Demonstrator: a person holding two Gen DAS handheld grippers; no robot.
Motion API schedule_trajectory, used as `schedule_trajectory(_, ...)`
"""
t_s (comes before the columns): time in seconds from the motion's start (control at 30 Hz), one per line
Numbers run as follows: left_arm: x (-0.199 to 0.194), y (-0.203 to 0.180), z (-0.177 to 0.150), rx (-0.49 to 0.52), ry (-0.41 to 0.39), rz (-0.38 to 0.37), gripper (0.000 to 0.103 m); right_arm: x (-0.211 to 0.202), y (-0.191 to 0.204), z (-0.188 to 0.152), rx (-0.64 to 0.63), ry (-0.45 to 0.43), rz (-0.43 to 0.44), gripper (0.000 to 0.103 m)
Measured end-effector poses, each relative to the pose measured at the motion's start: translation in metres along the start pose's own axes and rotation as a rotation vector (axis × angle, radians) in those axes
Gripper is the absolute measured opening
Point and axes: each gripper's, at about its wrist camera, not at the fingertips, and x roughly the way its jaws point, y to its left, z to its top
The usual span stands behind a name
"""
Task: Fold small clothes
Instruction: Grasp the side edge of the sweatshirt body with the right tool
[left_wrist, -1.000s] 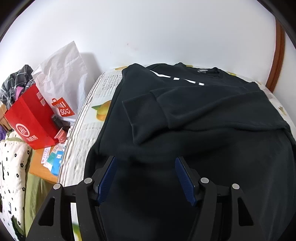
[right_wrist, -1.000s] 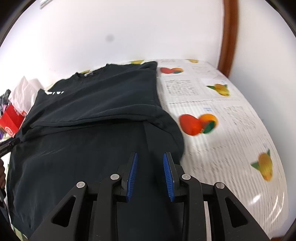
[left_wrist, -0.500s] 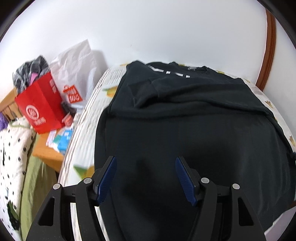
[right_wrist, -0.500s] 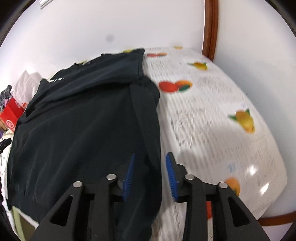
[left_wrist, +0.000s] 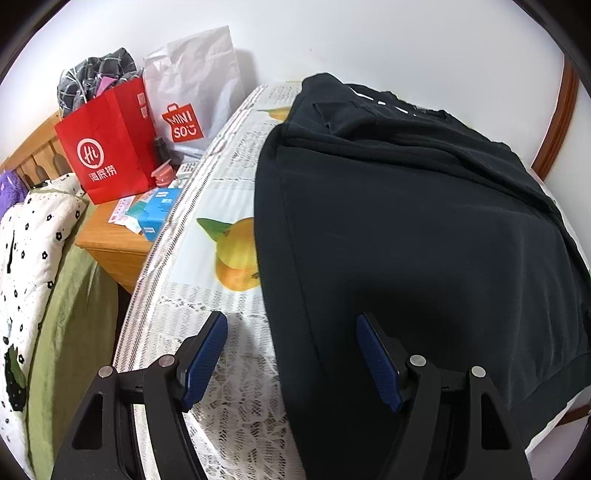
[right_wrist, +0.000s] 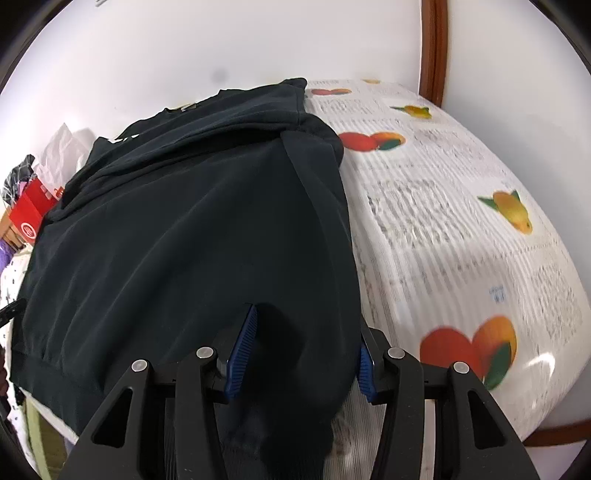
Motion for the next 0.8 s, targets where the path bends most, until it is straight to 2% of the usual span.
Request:
schedule_trajectory(0.1,0.003,-0.003,0.000,0.013,-0.005,0.018,0.070,0.005,-0.001,0.009,0.005,-0.018,-0.014,0.034)
schedule_trajectory(0.13,0.003,-0.005,0.001,0.016,-0.010,0.019,0.070,0.007,0.000,0.011,0.005,-0.020,-0.011,0.026)
schedule_trajectory(0.17,0.004,-0.006,0.002,0.017,-0.012,0.013,0.069,0.008,0.000,0.014,0.001,-0.024,-0.012,0.011)
schedule_trajectory(0.2,0.005,-0.007,0.002,0.016,-0.016,0.006,0.066,0.009,0.001,0.016,-0.004,-0.024,-0.010,0.009)
schedule_trajectory(0.3,0.006,-0.015,0.004,0.021,-0.021,-0.005,0.058,0.010,-0.005,0.019,0.018,-0.034,-0.004,0.008)
schedule_trajectory(0.4,0.008,-0.027,0.008,0.035,-0.015,-0.020,0.054,0.009,-0.021,0.017,0.058,-0.043,0.008,0.007)
schedule_trajectory(0.63,0.012,-0.062,0.013,0.092,-0.003,-0.071,0.054,0.001,-0.054,0.011,0.109,-0.042,-0.008,0.007)
schedule_trajectory(0.8,0.006,-0.059,0.005,0.091,0.024,-0.098,0.054,-0.008,-0.060,0.003,0.107,-0.023,-0.003,0.010)
